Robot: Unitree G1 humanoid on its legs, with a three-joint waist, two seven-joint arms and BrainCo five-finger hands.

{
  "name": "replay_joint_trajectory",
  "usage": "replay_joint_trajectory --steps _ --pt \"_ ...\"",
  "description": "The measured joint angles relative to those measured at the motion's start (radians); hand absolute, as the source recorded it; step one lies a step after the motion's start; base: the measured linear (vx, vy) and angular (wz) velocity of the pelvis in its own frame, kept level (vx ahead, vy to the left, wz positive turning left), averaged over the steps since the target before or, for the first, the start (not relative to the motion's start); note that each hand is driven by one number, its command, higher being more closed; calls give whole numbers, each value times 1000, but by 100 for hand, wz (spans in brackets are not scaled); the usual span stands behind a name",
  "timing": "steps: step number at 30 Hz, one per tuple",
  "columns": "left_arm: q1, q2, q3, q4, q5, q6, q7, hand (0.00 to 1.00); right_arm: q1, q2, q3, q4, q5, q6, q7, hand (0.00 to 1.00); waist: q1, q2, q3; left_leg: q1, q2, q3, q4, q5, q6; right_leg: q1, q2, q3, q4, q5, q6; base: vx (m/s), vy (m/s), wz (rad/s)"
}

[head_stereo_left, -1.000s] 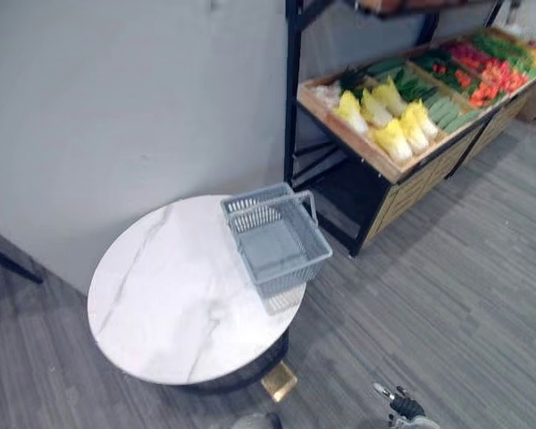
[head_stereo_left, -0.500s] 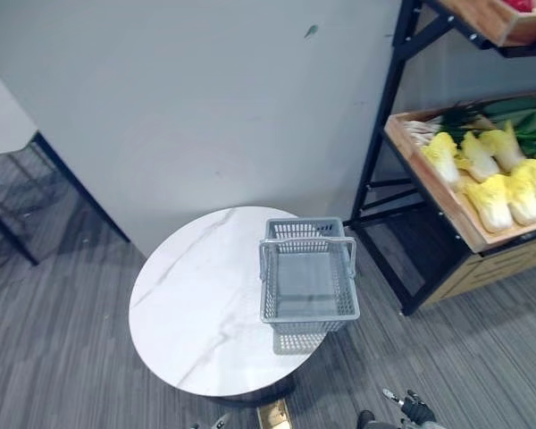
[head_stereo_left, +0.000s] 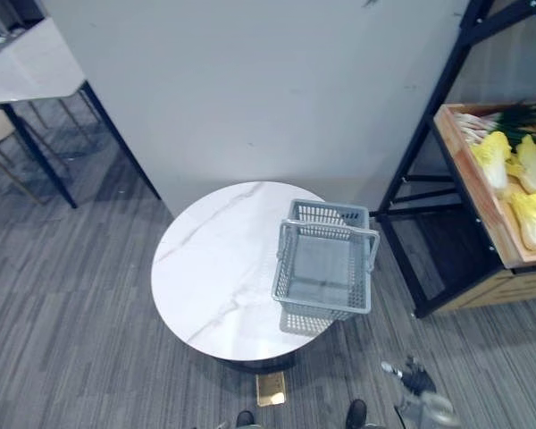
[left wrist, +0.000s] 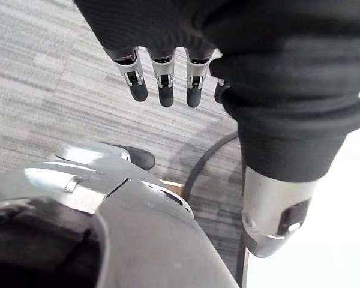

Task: Pick vegetable in the basket

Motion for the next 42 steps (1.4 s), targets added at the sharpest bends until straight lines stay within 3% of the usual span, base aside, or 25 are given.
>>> replay_joint_trajectory --steps 4,9,15,18,20,25,29,37,42 --pt "-3 10 -48 -4 32 -1 0 0 -3 -104 9 -303 -88 -7 -51 0 -2 3 -2 5 -12 17 0 -2 7 -8 -9 21 -2 13 11 -7 11 -12" --pt "-2 16 -61 -9 35 -1 -3 0 -84 -249 54 -536 -233 -32 -71 0 -2 0 -3 13 -13 17 -9 -1 8 -8 -7 21 -2 19 9 52 3 0" --pt "-1 26 -69 -13 56 -1 -36 0 -289 -279 288 -620 -231 -68 -51 0 5 -10 -2 22 -14 18 -16 -1 8 -7 -7 22 -2 19 9 20 1 -2" --pt "-1 29 -68 -14 57 0 -41 0 -458 -291 460 -550 -232 -76 -15 0 25 -19 2 20 -14 16 -15 -1 8 -8 -7 21 -2 19 9 -10 -3 1" --pt "-3 34 -67 -23 56 -1 -40 0 -624 -309 558 -425 -264 -80 9 0 59 -33 19 12 -14 10 -12 1 10 -9 -7 18 -1 20 7 -44 -12 6" --pt "-41 38 -51 -51 45 -12 -33 0 -884 -329 618 -211 -316 -68 10 0 97 -52 92 -59 -19 -36 11 19 18 -53 -18 -14 17 27 -2 -52 -7 23" --pt "-49 32 -49 -65 10 -24 -27 0 -965 -333 615 -64 -361 -42 5 0 118 -54 149 -96 -28 -71 22 27 24 -62 -28 -48 22 28 -2 -27 1 26" --pt "-57 30 -53 -90 -29 -29 -22 0 -1000 -335 493 72 -383 -4 -18 0 112 -46 259 -155 -59 -97 20 48 39 -112 -60 -63 32 42 0 -13 15 9" --pt "-63 39 -87 -90 -66 -31 -21 0 -1006 -345 449 120 -384 7 -36 0 110 -45 289 -177 -70 -97 20 51 44 -136 -69 -62 32 57 -7 0 6 0"
